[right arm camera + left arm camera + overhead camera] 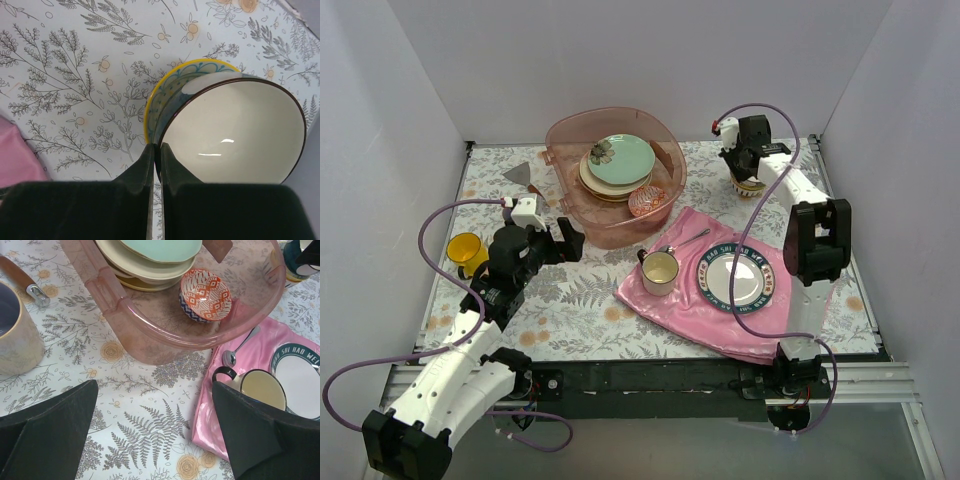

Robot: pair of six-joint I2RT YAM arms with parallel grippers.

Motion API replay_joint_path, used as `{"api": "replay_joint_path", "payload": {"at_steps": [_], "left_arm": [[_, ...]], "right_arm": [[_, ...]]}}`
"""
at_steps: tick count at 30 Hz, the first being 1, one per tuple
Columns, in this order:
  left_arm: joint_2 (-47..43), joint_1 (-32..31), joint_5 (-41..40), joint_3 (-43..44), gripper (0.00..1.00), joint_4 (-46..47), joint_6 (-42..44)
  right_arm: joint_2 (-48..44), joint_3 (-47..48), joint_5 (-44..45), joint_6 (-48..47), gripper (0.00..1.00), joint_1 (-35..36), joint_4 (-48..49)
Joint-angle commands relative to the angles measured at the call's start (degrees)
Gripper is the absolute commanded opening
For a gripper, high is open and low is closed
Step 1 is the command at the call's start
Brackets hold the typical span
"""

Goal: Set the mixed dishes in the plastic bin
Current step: Pick up the bowl from the center of the board.

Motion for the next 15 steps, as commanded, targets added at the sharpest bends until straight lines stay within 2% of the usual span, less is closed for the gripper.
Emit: {"api": "replay_joint_path", "payload": {"at_steps": [1,9,15], "left_arm": [[-0.79,0.60,0.41,0.05,0.98,1.06,0.55],[-0.88,1.57,1.73,0.14,0.98,1.15,-0.76],[-0.70,3.24,4.19,0.06,0.98,1.94,-3.75]], "right_arm": [[-5.73,-0.66,0.61,-2.74,0.01,0.53,4.93],[-10.91,-5.05,-1.50,-6.78,0.01,1.76,4.67],[-20.40,-13.93,-6.66,-13.18,0.01,3.08,3.71]]}}
